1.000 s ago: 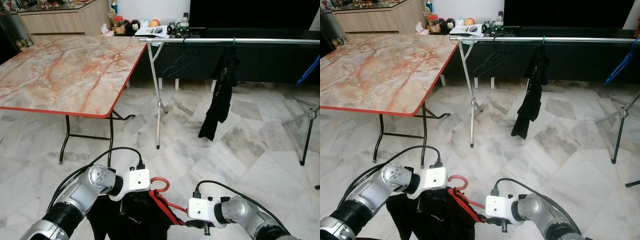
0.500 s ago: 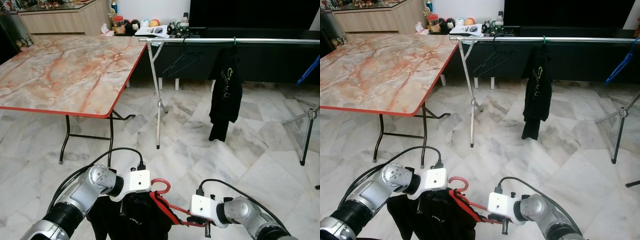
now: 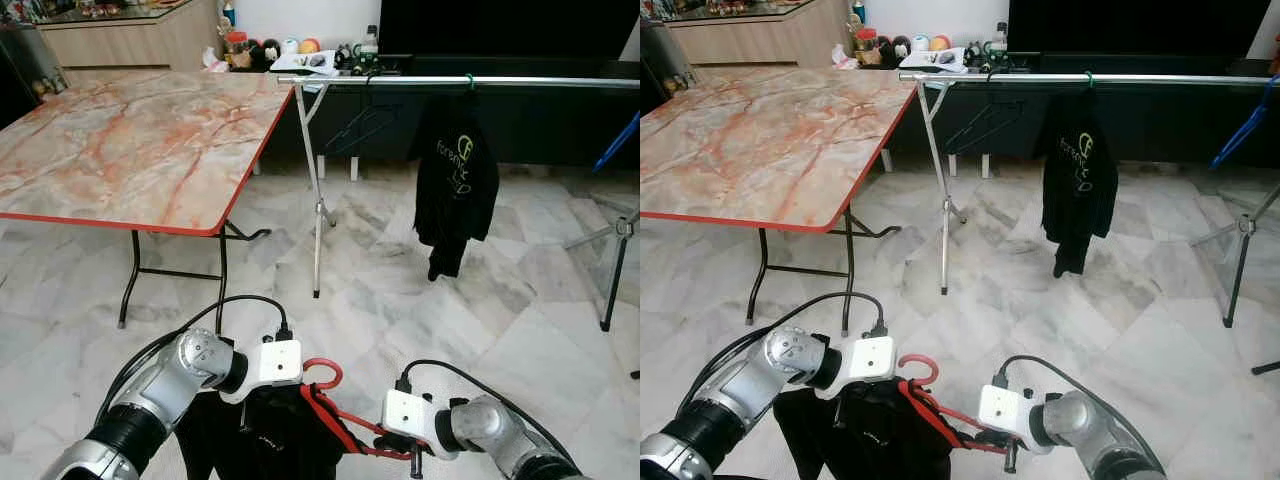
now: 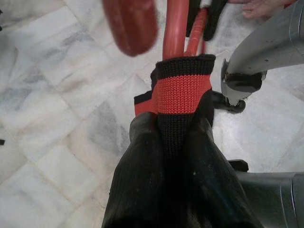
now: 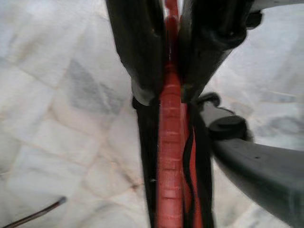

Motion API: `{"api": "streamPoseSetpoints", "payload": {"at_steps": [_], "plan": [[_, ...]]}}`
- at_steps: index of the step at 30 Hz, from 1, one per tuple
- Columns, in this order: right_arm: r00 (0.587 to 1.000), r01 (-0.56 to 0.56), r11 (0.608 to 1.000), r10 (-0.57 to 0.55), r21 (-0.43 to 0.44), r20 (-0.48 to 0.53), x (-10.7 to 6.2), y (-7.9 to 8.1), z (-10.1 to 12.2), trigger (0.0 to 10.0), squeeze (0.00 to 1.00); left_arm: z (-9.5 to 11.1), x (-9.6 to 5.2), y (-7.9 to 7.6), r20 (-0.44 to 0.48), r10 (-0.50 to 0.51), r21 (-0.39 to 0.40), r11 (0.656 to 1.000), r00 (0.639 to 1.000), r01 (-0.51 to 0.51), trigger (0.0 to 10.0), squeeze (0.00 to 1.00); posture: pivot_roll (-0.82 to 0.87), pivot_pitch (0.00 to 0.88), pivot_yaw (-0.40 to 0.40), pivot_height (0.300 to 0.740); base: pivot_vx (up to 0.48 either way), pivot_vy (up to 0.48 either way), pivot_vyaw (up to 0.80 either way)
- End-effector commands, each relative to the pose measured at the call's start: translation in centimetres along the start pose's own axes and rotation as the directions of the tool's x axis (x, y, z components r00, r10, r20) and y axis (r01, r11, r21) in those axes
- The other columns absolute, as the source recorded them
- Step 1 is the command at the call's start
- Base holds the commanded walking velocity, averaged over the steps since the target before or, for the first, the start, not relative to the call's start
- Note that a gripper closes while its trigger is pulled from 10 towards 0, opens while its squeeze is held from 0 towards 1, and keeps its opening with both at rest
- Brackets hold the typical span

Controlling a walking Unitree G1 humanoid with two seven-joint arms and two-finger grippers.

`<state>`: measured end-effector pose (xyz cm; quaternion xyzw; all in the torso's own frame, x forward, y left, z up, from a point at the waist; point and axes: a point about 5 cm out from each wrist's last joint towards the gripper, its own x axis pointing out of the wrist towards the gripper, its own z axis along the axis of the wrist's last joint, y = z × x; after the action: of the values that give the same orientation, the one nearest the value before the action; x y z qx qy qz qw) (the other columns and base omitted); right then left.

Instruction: Hang hanger

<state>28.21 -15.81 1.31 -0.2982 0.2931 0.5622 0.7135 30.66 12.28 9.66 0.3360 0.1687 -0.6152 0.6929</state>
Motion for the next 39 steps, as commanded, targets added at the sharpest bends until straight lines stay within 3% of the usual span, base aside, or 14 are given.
{"api": "streamPoseSetpoints", "payload": {"at_steps": [1,5,6,23,34,39], "plan": [[0.998,-0.054,0.999,0.054,0.008,0.019,0.8,0.9,0.2,10.0,1.0,1.4,-0.7,1.0,0.05,0.039,0.035,0.999,0.998,-0.041,10.0,0.0,0.11,0.086,0.092,0.74,0.0,0.0,0.0],[1.0,-0.019,1.0,0.02,-0.008,0.024,0.8,0.7,0.4,10.0,1.0,1.5,-0.7,0.9,0.053,0.029,0.036,0.999,0.998,-0.03,10.0,0.0,0.11,0.088,0.09,0.74,0.0,0.0,0.0],[0.999,-0.025,1.0,0.025,-0.007,0.027,0.9,0.7,0.5,10.0,0.0,1.6,-0.7,0.9,0.054,0.026,0.038,0.999,0.998,-0.028,10.0,0.0,0.11,0.087,0.091,0.74,0.0,0.0,0.0],[1.0,0.027,1.0,-0.027,-0.009,0.014,1.1,0.3,0.7,10.0,0.0,1.9,-0.5,0.5,0.062,0.004,0.039,0.999,0.998,-0.007,10.0,0.0,0.12,0.083,0.092,0.74,0.0,0.0,0.0],[0.989,-0.119,0.993,0.121,0.022,-0.081,0.3,1.4,-1.3,10.0,0.0,1.6,-0.7,0.3,0.039,0.004,0.047,0.999,0.999,-0.006,10.0,0.0,0.12,0.085,0.089,0.74,0.0,0.0,0.0],[0.99,-0.111,0.993,0.113,0.032,-0.083,0.3,1.4,-1.4,10.0,0.0,1.6,-0.6,0.4,0.035,0.009,0.05,0.999,0.999,-0.011,10.0,0.0,0.12,0.085,0.089,0.74,0.0,0.0,0.0]]}}
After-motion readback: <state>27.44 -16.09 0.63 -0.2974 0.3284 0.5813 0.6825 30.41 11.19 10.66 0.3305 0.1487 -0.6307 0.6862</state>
